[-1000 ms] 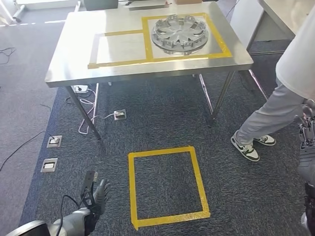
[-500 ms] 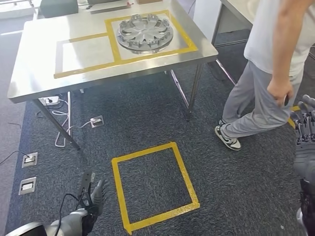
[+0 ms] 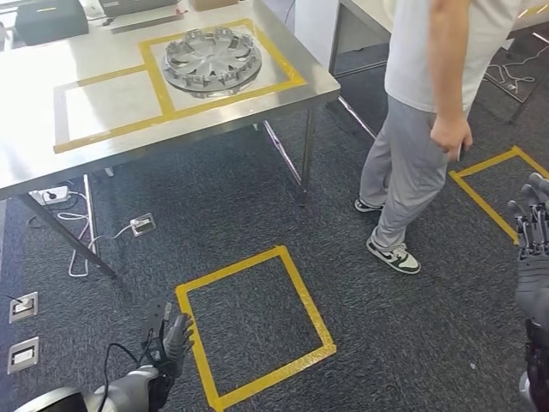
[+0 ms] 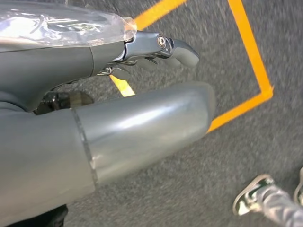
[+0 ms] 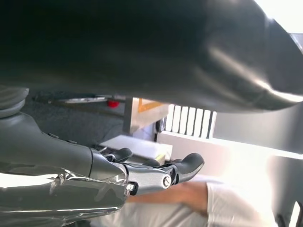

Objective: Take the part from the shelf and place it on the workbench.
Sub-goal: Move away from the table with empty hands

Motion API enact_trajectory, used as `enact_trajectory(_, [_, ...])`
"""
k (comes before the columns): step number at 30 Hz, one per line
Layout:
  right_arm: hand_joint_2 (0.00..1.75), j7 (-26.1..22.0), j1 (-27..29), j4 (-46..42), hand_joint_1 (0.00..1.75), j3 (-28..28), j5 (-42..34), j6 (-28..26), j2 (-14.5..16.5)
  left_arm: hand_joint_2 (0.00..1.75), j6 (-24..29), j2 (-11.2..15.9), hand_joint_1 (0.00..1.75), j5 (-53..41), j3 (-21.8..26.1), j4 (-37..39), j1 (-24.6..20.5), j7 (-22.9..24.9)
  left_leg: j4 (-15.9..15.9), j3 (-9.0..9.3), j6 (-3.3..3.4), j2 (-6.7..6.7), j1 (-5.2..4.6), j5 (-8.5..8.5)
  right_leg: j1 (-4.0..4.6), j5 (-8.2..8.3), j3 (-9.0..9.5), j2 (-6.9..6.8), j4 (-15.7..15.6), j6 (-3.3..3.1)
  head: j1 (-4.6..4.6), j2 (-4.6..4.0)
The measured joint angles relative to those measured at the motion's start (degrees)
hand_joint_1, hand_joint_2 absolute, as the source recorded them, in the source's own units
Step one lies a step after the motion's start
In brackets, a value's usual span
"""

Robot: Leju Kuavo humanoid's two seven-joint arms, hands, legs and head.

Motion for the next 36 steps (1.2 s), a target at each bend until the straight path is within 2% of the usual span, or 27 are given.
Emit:
enact_trajectory(2, [0.0,0.5,0.6,-0.3,0.0,-0.2,0.4,-0.3,0.0,0.0,-0.5,-0.3,0.0,0.1,0.0,0.0,-0.3,0.2,0.1,0.11,-0.64,0.86,0.07,-0.17,-0.02,0.36,0.02,1.5,-0.1,-0.7,-0.08,0.0])
enact_trajectory(4, [0.0,0.7,1.0,-0.8,0.0,-0.3,0.6,-0.3,0.0,0.0,-1.2,-0.4,0.0,0.3,0.0,0.0,-0.7,0.5,1.9,-0.42,-1.3,-0.99,0.29,-1.65,-0.33,0.88,0.35,2.7,-0.4,-1.41,-0.18,0.0])
enact_trajectory(6, [0.0,0.7,1.5,-1.1,0.0,-0.3,0.7,-0.4,0.0,0.0,-1.9,-0.4,0.0,0.5,0.0,0.0,-0.9,0.8,8.8,-3.31,-1.72,-4.03,0.49,-5.53,-0.5,1.25,0.41,3.92,-0.6,-1.87,-0.45,0.0])
enact_trajectory(8, [0.0,0.7,2.3,-1.3,0.0,-0.4,0.7,-0.5,0.0,0.0,-2.1,-0.3,0.0,0.7,0.0,0.0,-0.9,1.0,17.1,-7.25,-1.81,-4.96,0.55,-8.98,-0.48,1.35,0.23,5.2,-0.5,-1.99,-0.64,0.0])
enact_trajectory(9, [0.0,0.7,2.7,-1.3,0.0,-0.4,0.7,-0.6,0.0,0.0,-2.2,-0.3,0.0,0.8,0.0,0.0,-0.8,1.0,18.9,-8.32,-1.76,-5.0,0.55,-9.11,-0.46,1.37,0.18,5.94,-0.5,-1.99,-0.67,0.0])
enact_trajectory(10, [0.0,0.7,3.1,-1.4,0.0,-0.5,0.7,-0.6,0.0,0.0,-2.2,-0.3,0.0,0.9,0.0,0.0,-0.8,1.0,18.3,-8.26,-1.63,-5.05,0.55,-8.08,-0.45,1.37,0.16,6.67,-0.4,-1.98,-0.68,0.0])
enact_trajectory(11, [0.0,0.6,3.4,-1.5,0.0,-0.6,0.7,-0.6,0.0,0.0,-2.2,-0.3,0.0,0.9,0.0,0.0,-0.8,1.0,15.8,-7.28,-1.45,-5.24,0.55,-6.23,-0.44,1.36,0.16,7.44,-0.3,-1.95,-0.7,0.0])
enact_trajectory(12, [0.0,0.5,3.5,-1.6,0.0,-0.7,0.7,-0.5,0.0,0.0,-2.2,-0.3,0.0,1.0,0.0,0.0,-0.9,1.0,11.2,-5.23,-1.17,-5.95,0.56,-3.64,-0.44,1.33,0.18,8.24,-0.2,-1.89,-0.73,0.0])
enact_trajectory(14, [0.0,0.1,3.7,-1.9,0.0,-0.8,0.7,-0.2,0.0,0.0,-2.2,-0.2,0.0,1.1,0.1,0.0,-1.1,0.9,3.1,-1.61,-0.8,-8.36,0.63,-0.4,-0.5,1.31,0.01,9.57,0.0,-1.6,-0.66,0.0])
enact_trajectory(15, [0.0,0.0,3.9,-2.1,0.0,-0.9,0.7,0.1,0.0,0.0,-2.3,-0.2,0.0,1.1,0.1,0.0,-1.1,0.9,0.8,-0.61,-0.72,-9.14,0.61,0.34,-0.61,1.34,-0.21,10.18,0.0,-1.3,-0.68,0.0])
enact_trajectory(16, [0.0,0.0,4.1,-2.1,0.0,-1.0,0.7,0.3,0.0,0.0,-2.4,-0.2,0.0,1.1,0.1,0.0,-1.2,0.8,0.2,-0.43,-0.71,-9.34,0.53,0.3,-0.76,1.38,-0.45,10.7,0.0,-0.96,-0.69,0.0])
enact_trajectory(18, [0.0,-0.1,4.5,-2.4,0.0,-1.1,0.7,0.7,0.0,0.0,-2.6,-0.3,0.0,1.1,0.1,0.0,-1.4,0.8,0.1,-0.41,-0.45,-8.24,0.4,0.47,-0.95,1.45,-0.99,11.63,0.0,-0.16,-0.8,0.0])
enact_trajectory(19, [0.0,-0.1,4.6,-2.5,0.0,-1.2,0.7,0.8,0.0,0.0,-2.6,-0.4,0.0,1.1,0.1,0.0,-1.5,0.8,-0.1,-0.35,-0.22,-7.68,0.47,0.52,-0.9,1.19,-1.25,11.03,0.2,0.16,-0.77,0.0])
enact_trajectory(20, [0.0,-0.1,4.6,-2.7,0.0,-1.4,0.7,0.8,0.0,0.0,-2.6,-0.4,0.0,1.1,0.2,0.0,-1.6,0.8,-0.3,-0.28,0.0,-7.06,0.58,0.58,-0.79,0.37,-1.84,9.58,1.2,0.48,-0.58,0.0])
enact_trajectory(22, [0.0,-0.1,4.6,-2.9,0.0,-1.6,0.7,0.8,-0.1,0.0,-2.6,-0.5,0.0,1.0,0.2,0.0,-1.6,0.8,-0.5,-0.22,0.42,-5.72,0.68,0.57,-0.74,-3.01,-4.33,5.78,6.6,1.06,-0.14,0.0])
enact_trajectory(23, [0.0,-0.1,4.6,-2.9,0.0,-1.7,0.7,0.8,-0.1,0.0,-2.6,-0.5,0.0,1.0,0.2,0.0,-1.5,0.8,-0.5,-0.24,0.55,-5.08,0.65,0.52,-0.82,-5.13,-6.19,4.66,10.7,1.32,0.08,0.0])
enact_trajectory(24, [0.0,-0.1,4.7,-2.9,0.0,-1.7,0.7,0.8,-0.1,0.0,-2.6,-0.5,0.0,1.0,0.2,0.0,-1.4,0.8,-0.5,-0.26,0.65,-4.31,0.62,0.46,-0.93,-6.84,-8.07,4.24,14.9,1.56,0.12,0.0])
enact_trajectory(25, [0.0,-0.1,4.8,-2.9,0.0,-1.7,0.7,0.8,-0.1,0.0,-2.6,-0.5,0.0,1.0,0.2,0.0,-1.2,0.8,-0.5,-0.28,0.67,-3.53,0.61,0.43,-1.01,-7.64,-9.26,4.06,17.6,1.74,0.13,0.0])
enact_trajectory(26, [0.0,-0.1,4.8,-2.9,0.0,-1.7,0.7,0.8,-0.1,0.0,-2.6,-0.5,0.0,1.0,0.2,0.0,-1.2,0.9,-0.5,-0.28,0.64,-2.76,0.6,0.39,-1.06,-7.38,-9.45,3.92,18.3,1.84,0.15,0.0])
enact_trajectory(27, [0.0,-0.1,4.9,-2.9,0.0,-1.8,0.7,0.8,-0.1,0.0,-2.7,-0.5,0.0,1.0,0.2,0.0,-1.2,0.9,-0.5,-0.23,0.59,-2.02,0.6,0.34,-1.08,-6.07,-8.47,3.71,16.7,1.86,0.16,0.0])
enact_trajectory(28, [0.0,-0.1,4.9,-2.9,0.0,-1.8,0.7,0.8,-0.1,0.0,-2.7,-0.6,0.0,1.0,0.2,0.0,-1.3,1.0,-0.4,-0.13,0.49,-1.42,0.6,0.27,-1.06,-4.08,-6.4,3.23,13.0,1.76,0.16,0.0])
enact_trajectory(30, [0.0,-0.1,5.0,-3.0,0.0,-2.0,0.7,0.9,-0.1,0.0,-2.7,-0.6,0.0,1.0,0.2,0.0,-1.4,1.1,-0.4,0.21,0.16,-0.34,0.46,0.1,-0.62,-0.75,-1.76,0.65,4.3,1.11,0.14,0.0])
enact_trajectory(31, [0.0,-0.2,5.1,-3.1,0.0,-2.1,0.8,0.9,-0.1,0.0,-2.7,-0.6,0.0,1.0,0.2,0.0,-1.5,1.2,-0.4,0.37,-0.09,0.19,0.36,0.01,-0.3,-0.04,-0.38,-0.43,1.5,0.64,0.13,0.0])
enact_trajectory(32, [0.0,-0.2,5.2,-3.2,0.0,-2.2,0.8,0.9,-0.1,0.0,-2.7,-0.6,0.0,1.0,0.2,0.0,-1.5,1.3,-0.4,0.52,-0.35,0.73,0.27,-0.07,0.0,0.14,0.24,-1.1,0.1,0.19,0.12,0.0])
enact_trajectory(34, [0.0,-0.3,5.7,-3.4,0.0,-2.5,0.9,0.9,-0.1,0.0,-2.7,-0.7,0.0,0.9,0.2,0.0,-1.5,1.4,-0.3,0.74,-0.89,1.87,0.19,-0.22,0.16,0.12,0.21,-0.18,-0.2,-0.55,0.1,0.0])
enact_trajectory(35, [0.0,-0.3,6.0,-3.6,0.0,-2.7,1.0,0.9,-0.1,0.0,-2.7,-0.7,0.0,0.7,0.2,0.0,-1.6,1.5,0.1,0.72,-1.24,1.44,0.28,-0.61,0.02,0.29,0.33,0.49,-0.3,-0.86,0.09,0.0])
enact_trajectory(36, [0.0,-0.3,6.2,-3.7,0.0,-2.9,1.1,1.0,-0.1,0.0,-2.5,-0.7,0.0,0.3,0.2,0.0,-1.8,1.5,1.1,0.4,-1.58,0.3,0.39,-1.44,-0.15,0.51,0.46,1.18,-0.4,-1.21,0.05,0.0])
